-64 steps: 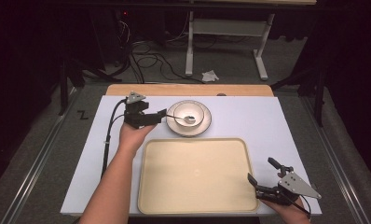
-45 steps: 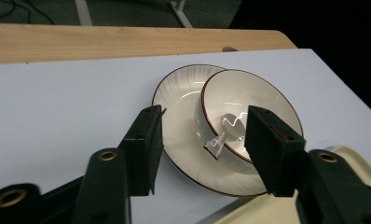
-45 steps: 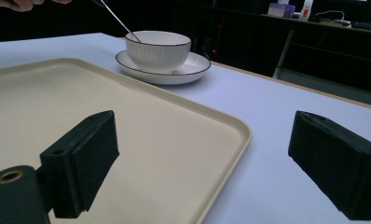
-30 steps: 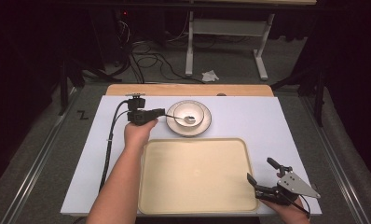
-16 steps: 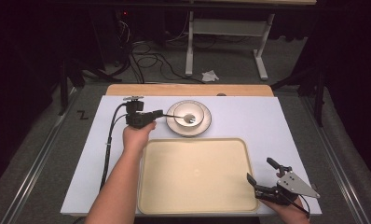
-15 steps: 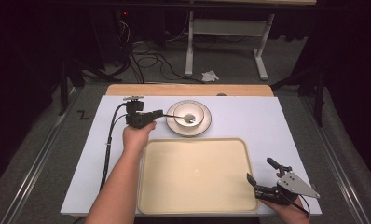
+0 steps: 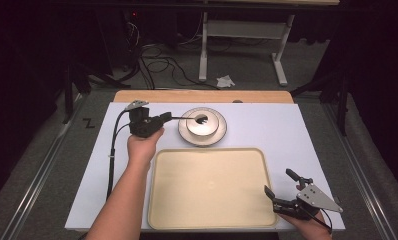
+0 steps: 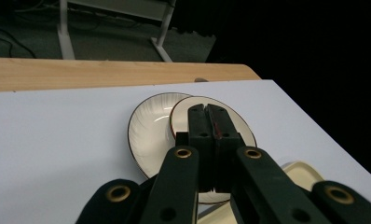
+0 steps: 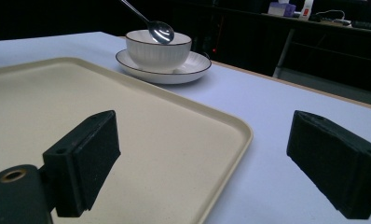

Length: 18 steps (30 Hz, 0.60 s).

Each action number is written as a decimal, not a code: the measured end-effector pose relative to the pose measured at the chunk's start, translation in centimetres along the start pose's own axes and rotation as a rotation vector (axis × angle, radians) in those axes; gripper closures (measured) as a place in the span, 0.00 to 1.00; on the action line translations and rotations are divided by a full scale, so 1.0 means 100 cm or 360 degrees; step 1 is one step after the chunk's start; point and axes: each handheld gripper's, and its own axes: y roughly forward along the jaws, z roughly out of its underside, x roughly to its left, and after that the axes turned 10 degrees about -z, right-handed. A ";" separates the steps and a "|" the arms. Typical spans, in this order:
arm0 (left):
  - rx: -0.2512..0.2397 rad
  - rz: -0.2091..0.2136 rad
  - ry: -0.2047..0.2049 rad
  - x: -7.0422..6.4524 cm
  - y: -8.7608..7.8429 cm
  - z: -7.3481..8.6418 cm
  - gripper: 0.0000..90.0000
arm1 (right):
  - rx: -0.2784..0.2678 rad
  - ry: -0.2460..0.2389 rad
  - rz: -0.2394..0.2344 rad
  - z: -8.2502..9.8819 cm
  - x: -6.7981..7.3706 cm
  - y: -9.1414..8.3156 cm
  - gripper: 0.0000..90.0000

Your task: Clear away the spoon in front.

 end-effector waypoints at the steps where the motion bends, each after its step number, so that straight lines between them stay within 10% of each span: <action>1: -0.0008 0.0004 0.0006 0.000 -0.002 -0.001 1.00 | 0.0000 0.0000 0.0000 0.000 0.000 0.000 0.11; 18: -0.0198 0.0051 0.0110 -0.012 -0.040 -0.001 1.00 | 0.0002 -0.0019 0.0001 -0.001 0.002 0.000 0.11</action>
